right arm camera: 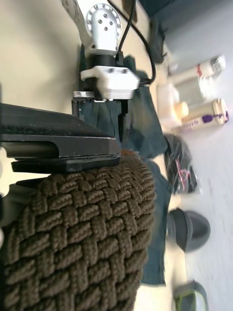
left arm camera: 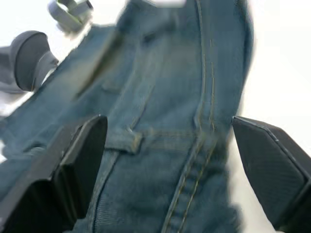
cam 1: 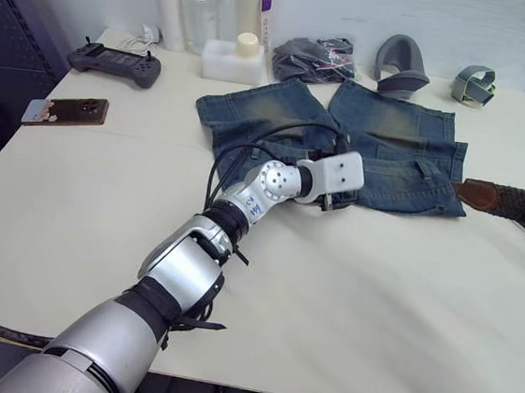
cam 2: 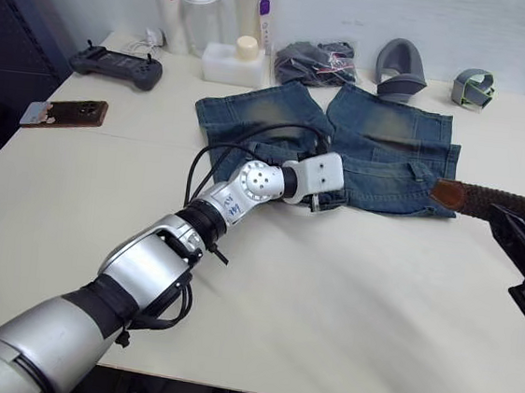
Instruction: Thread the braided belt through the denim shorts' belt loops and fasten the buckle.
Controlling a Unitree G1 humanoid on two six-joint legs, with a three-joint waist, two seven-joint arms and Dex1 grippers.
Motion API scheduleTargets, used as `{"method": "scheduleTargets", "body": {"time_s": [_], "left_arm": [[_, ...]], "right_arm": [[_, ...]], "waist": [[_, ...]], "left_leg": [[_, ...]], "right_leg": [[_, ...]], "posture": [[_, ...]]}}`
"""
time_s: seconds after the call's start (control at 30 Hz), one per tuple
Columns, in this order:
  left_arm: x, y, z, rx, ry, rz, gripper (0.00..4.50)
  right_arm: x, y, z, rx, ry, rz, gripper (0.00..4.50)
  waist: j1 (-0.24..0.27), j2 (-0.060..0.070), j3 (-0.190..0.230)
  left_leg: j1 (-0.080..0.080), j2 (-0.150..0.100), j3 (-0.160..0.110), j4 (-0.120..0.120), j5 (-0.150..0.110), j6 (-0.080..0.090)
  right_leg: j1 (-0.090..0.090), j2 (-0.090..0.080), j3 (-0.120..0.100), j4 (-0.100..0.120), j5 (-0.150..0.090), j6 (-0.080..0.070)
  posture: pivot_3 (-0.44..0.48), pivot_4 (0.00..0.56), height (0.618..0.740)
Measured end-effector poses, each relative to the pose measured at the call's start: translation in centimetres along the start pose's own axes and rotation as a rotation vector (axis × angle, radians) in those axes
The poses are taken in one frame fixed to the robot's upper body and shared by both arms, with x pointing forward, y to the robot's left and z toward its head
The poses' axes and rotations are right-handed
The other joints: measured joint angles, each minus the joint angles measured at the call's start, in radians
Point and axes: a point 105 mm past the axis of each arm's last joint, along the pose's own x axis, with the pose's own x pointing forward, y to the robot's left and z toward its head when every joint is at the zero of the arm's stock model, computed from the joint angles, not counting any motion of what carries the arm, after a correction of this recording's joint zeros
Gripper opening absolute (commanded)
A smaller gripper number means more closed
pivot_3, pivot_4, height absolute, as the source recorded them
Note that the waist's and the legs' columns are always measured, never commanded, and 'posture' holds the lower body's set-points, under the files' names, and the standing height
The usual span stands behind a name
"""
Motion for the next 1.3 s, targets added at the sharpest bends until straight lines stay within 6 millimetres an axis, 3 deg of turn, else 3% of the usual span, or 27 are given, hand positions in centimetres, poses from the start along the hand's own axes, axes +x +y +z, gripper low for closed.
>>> {"method": "scheduleTargets", "body": {"time_s": [0.03,0.13,0.33,0.4,0.63,0.9,1.03,1.27,1.3], "left_arm": [[0.1,-0.2,-0.3,0.057,0.022,0.002,4.45],[0.5,-0.4,0.2,0.168,0.028,0.001,3.64],[0.6,-1.0,-0.7,0.134,0.084,-0.039,0.96],[0.3,-0.9,-1.1,0.058,0.091,-0.048,0.39],[-2.1,-1.0,-2.6,-0.119,0.011,-0.163,0.38],[-8.9,-4.6,-3.9,-0.174,-0.167,-0.395,0.38],[-11.0,-4.9,-4.5,-0.183,-0.156,-0.433,0.38],[-11.9,-4.6,-4.8,-0.168,-0.140,-0.463,0.38],[-12.0,-4.6,-4.8,-0.172,-0.141,-0.470,0.88]], "right_arm": [[-0.1,0.0,0.2,-0.014,0.002,-0.017,0.00],[0.0,0.1,0.2,-0.026,0.011,-0.046,0.00],[0.0,0.0,0.3,-0.029,0.005,-0.103,0.00],[0.3,0.0,0.4,-0.025,-0.008,-0.105,0.00],[1.2,-0.4,-0.9,0.022,0.036,-0.103,0.00],[2.1,0.3,-3.9,0.147,0.159,-0.054,0.00],[1.7,-0.5,-5.4,0.213,0.212,-0.086,0.00],[2.0,-0.4,-5.8,0.301,0.223,-0.064,0.00],[2.0,-0.5,-5.9,0.312,0.228,-0.067,0.00]], "waist": [[0.001,0.000,0.000],[0.001,0.000,0.000],[-0.001,0.000,0.000],[-0.004,0.000,-0.001],[-0.024,0.001,-0.003],[-0.030,0.003,-0.005],[-0.029,0.004,-0.005],[-0.033,0.005,-0.006],[-0.033,0.005,-0.006]], "left_leg": [[-0.001,0.000,0.000,0.000,0.000,0.000],[-0.003,0.000,-0.001,0.000,0.001,0.001],[-0.003,0.000,-0.001,0.001,0.001,0.001],[-0.003,0.000,-0.001,0.001,0.001,0.001],[-0.002,0.000,-0.001,0.000,0.002,-0.001],[0.009,0.001,-0.002,-0.002,0.003,-0.002],[0.010,0.000,-0.002,-0.001,0.002,-0.002],[0.010,0.001,-0.002,-0.001,0.002,-0.002],[0.010,0.001,-0.002,-0.001,0.002,-0.002]], "right_leg": [[-0.001,0.000,0.000,0.000,0.000,0.000],[-0.002,0.000,0.000,0.000,0.001,0.002],[-0.002,0.000,0.000,0.000,0.001,0.002],[-0.002,0.000,0.000,0.000,0.001,0.002],[-0.002,0.000,-0.001,0.001,0.001,0.001],[0.010,0.002,-0.001,0.000,-0.002,-0.002],[0.011,0.002,-0.002,0.000,-0.001,-0.002],[0.010,0.002,-0.001,0.001,-0.001,-0.002],[0.010,0.002,-0.001,0.001,-0.001,-0.002]], "posture": [[0.000,0.150,0.648],[0.000,0.150,0.648],[0.000,0.150,0.648],[0.000,0.150,0.648],[0.000,0.150,0.648],[0.000,0.150,0.648],[0.000,0.150,0.648],[0.000,0.150,0.648],[0.000,0.150,0.648]]}}
